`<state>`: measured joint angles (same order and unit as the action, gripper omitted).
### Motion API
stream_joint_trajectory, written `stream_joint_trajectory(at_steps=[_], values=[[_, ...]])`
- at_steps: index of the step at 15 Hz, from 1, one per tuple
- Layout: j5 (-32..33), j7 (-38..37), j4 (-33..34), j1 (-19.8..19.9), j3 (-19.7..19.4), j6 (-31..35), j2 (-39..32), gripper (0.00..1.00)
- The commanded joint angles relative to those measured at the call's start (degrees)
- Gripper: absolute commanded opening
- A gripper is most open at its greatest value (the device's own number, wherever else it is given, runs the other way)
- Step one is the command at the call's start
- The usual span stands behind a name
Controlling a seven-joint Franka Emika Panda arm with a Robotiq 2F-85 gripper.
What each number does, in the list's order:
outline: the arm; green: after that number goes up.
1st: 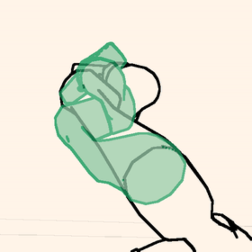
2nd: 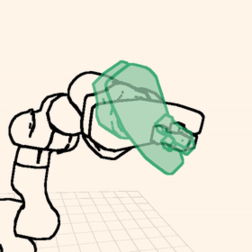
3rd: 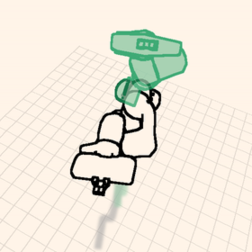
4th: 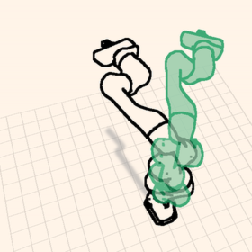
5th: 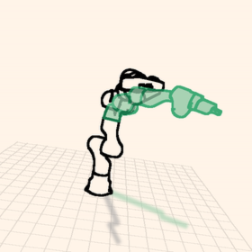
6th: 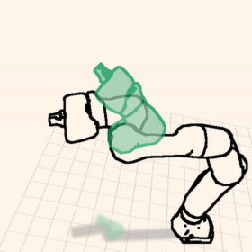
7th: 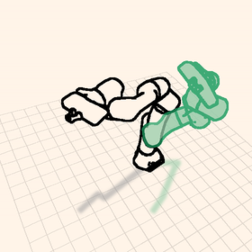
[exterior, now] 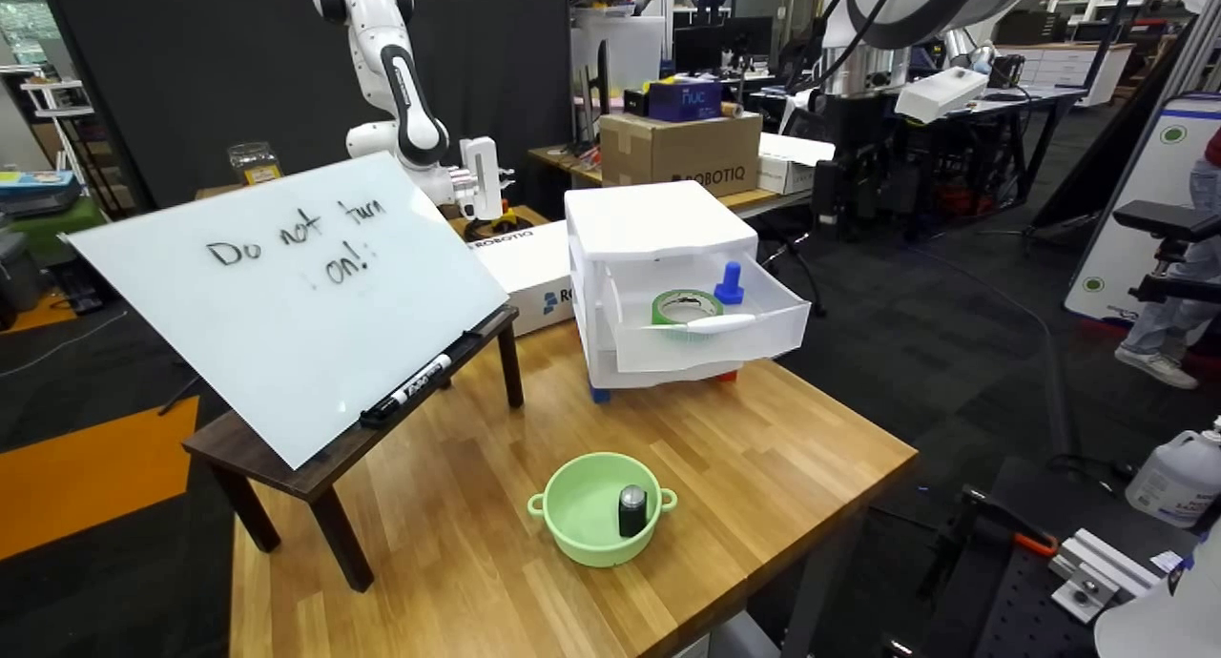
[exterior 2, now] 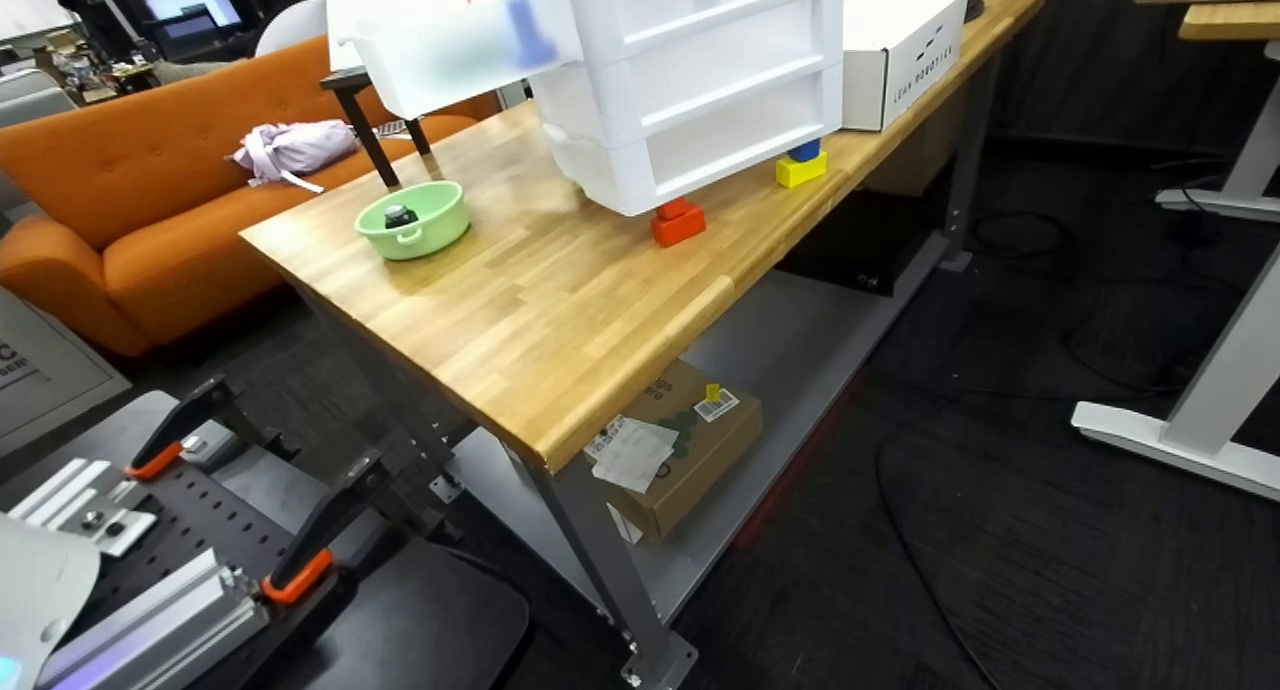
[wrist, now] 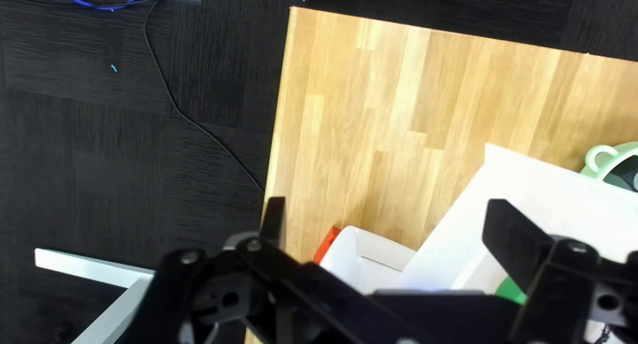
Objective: Remove the masking tape from the object and put it on the table
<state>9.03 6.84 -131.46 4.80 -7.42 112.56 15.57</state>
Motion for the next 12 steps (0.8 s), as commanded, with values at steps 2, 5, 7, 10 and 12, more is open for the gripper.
stream_joint_trajectory(at_steps=[2, 5, 7, 10, 12], values=[[-1.63, -1.91, 4.93, -1.66, 2.72, -3.03, -4.48, 1.00], [-1.70, -3.07, 8.98, -3.44, 4.92, -4.33, -7.96, 1.00], [-1.52, -3.95, 11.70, -4.38, 6.09, -4.85, -10.56, 1.00], [-1.15, -4.89, 15.71, -5.32, 7.29, -6.23, -14.58, 1.00], [-1.52, -4.55, 17.79, -5.60, 7.63, -7.00, -16.70, 1.00]])
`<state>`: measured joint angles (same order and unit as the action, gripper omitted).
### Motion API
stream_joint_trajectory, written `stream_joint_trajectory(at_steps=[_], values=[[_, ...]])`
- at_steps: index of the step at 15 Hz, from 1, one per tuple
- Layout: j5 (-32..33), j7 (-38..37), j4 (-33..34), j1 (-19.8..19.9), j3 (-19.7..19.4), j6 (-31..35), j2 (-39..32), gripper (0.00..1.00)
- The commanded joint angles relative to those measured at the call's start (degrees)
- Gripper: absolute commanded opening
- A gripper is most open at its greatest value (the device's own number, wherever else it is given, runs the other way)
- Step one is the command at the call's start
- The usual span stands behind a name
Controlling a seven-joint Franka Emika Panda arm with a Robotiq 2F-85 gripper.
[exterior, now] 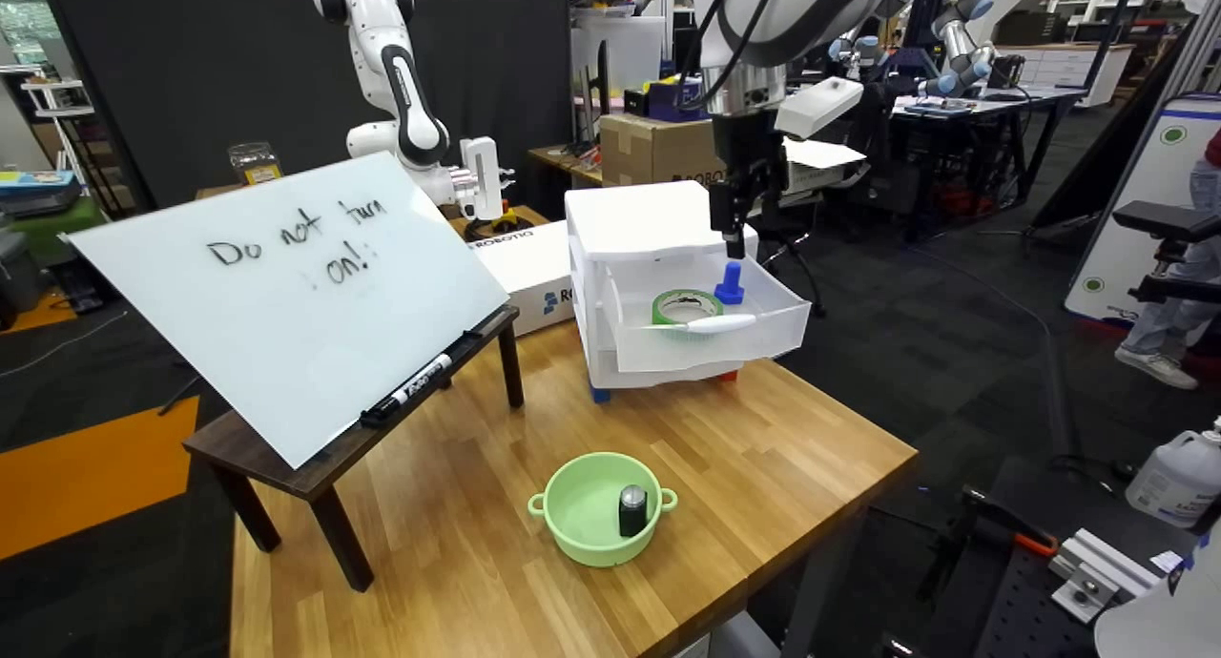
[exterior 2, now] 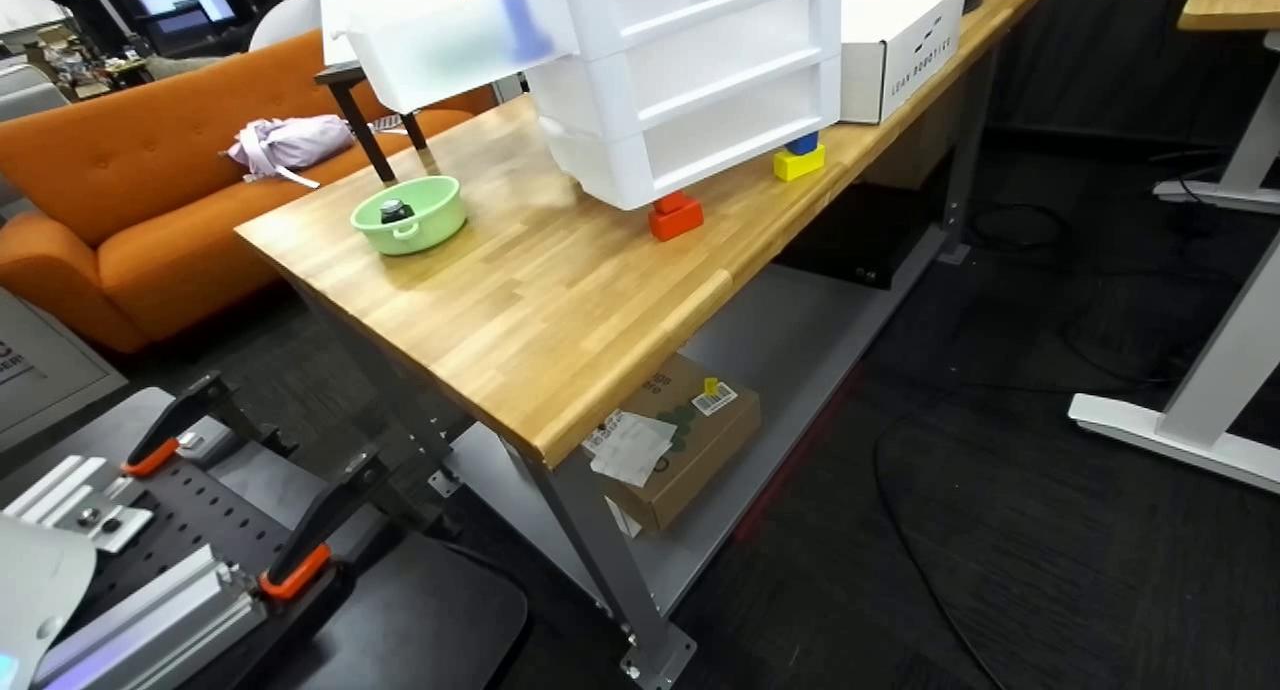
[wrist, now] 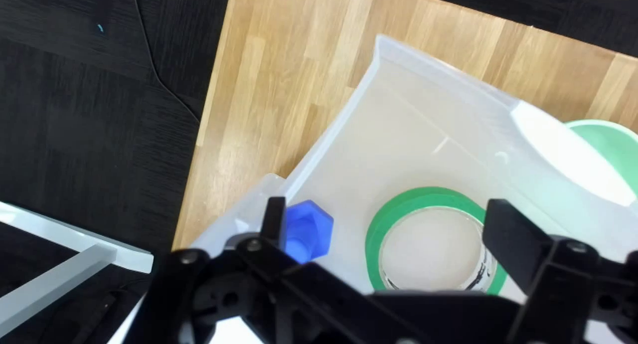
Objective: Remove the masking tape from the object and put it on the table
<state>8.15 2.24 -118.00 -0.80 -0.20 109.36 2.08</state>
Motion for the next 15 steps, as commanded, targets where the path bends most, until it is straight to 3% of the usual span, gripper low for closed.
stream_joint_trajectory(at_steps=[1, 10, 15], values=[[-0.99, 0.60, 5.21, -0.13, 0.44, -4.40, -4.02, 1.00], [-4.03, 5.20, 8.87, -1.27, 2.03, -10.31, -8.40, 1.00], [-2.85, 4.15, 7.03, -1.42, 2.02, -8.42, -7.66, 1.00]])
